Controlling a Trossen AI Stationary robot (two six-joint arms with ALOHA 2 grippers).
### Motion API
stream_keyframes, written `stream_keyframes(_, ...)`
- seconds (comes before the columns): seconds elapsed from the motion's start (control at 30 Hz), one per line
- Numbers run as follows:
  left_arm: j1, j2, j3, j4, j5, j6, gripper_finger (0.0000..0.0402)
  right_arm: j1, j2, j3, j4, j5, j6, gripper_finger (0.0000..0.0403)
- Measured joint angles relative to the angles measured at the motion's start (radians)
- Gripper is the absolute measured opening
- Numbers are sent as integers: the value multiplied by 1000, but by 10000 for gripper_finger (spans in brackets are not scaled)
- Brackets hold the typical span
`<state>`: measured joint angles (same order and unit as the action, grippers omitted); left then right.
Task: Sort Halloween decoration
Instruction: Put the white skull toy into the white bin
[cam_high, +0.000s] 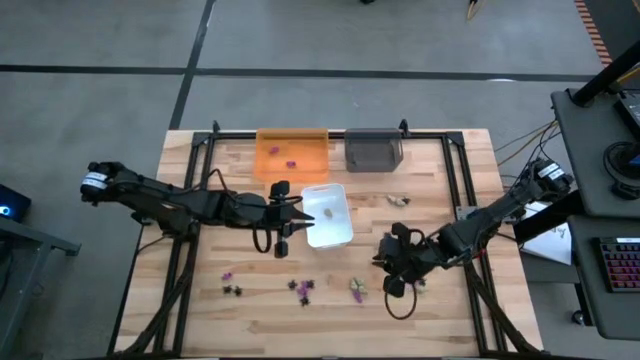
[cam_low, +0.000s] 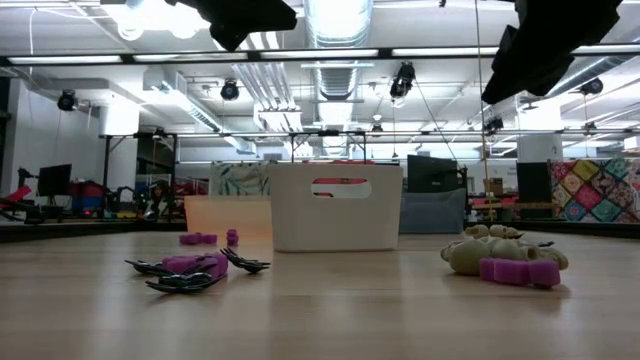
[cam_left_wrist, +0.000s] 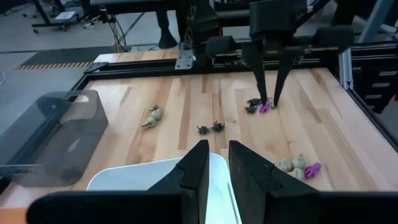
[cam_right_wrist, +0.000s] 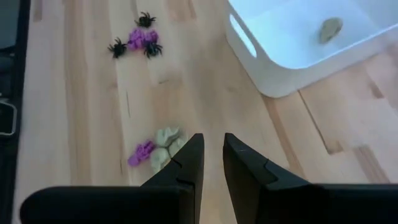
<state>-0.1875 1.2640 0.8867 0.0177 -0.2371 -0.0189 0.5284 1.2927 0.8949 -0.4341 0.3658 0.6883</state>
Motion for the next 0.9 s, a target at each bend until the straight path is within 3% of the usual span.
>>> stream_keyframes(0.47, -2, 0, 0, 7, 1, -1, 45, 38, 274, -16, 177, 19, 56, 52)
stream_keyframes(0.9, -1, 0, 0, 9, 0, 17, 45, 37, 316, -15, 216, -27, 79, 62)
